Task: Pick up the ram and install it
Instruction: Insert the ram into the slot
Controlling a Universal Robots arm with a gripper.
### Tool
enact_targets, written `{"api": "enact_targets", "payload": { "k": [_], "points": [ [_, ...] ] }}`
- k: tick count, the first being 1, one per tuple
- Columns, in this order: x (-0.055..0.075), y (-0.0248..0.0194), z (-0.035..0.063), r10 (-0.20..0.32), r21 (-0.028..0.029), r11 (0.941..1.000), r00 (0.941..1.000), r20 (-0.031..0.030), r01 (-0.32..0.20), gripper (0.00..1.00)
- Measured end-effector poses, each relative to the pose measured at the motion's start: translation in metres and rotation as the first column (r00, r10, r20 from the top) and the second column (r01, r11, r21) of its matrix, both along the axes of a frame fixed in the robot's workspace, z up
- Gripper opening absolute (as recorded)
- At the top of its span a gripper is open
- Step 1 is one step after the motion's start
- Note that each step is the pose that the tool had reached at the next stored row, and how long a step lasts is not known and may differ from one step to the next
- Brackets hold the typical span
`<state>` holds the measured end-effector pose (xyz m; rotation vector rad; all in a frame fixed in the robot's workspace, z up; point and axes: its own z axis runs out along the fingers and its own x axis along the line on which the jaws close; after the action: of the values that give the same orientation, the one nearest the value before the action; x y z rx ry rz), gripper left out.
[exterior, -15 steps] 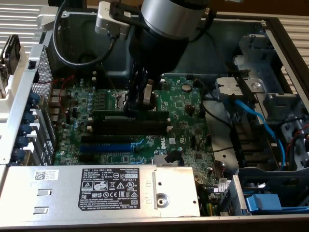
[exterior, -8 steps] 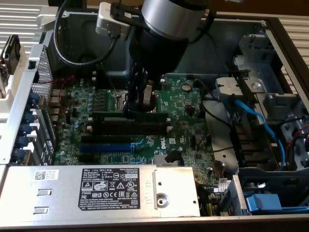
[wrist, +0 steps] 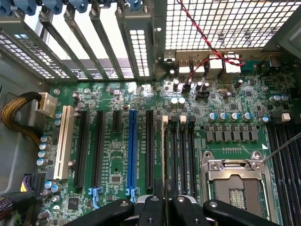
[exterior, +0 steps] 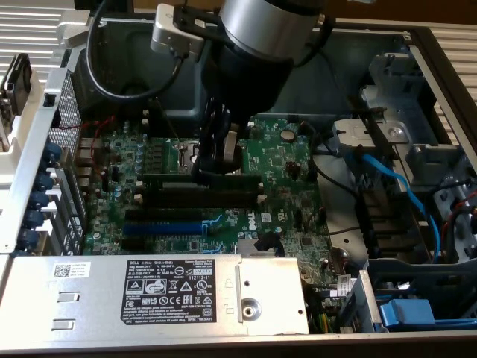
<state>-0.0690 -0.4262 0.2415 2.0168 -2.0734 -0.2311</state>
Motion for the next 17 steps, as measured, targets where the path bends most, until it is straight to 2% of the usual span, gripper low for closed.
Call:
{"api": "enact_targets", "payload": {
  "k": [3, 5, 13, 17],
  "points": [
    [0.0000, 0.0031, -0.0010, 0.001, -0.0056, 1.0000, 1.0000, 0.0000, -0.001, 0.13],
    [0.0000, 0.0034, -0.0012, 0.001, -0.0080, 1.0000, 1.0000, 0.0000, -0.001, 0.13],
    [0.0000, 0.0034, -0.0061, 0.002, -0.0143, 0.9999, 1.0000, -0.0001, -0.002, 0.13],
    [-0.0002, 0.0039, -0.0071, 0.002, -0.0138, 0.9999, 1.0000, 0.0002, -0.002, 0.13]
  ]
}}
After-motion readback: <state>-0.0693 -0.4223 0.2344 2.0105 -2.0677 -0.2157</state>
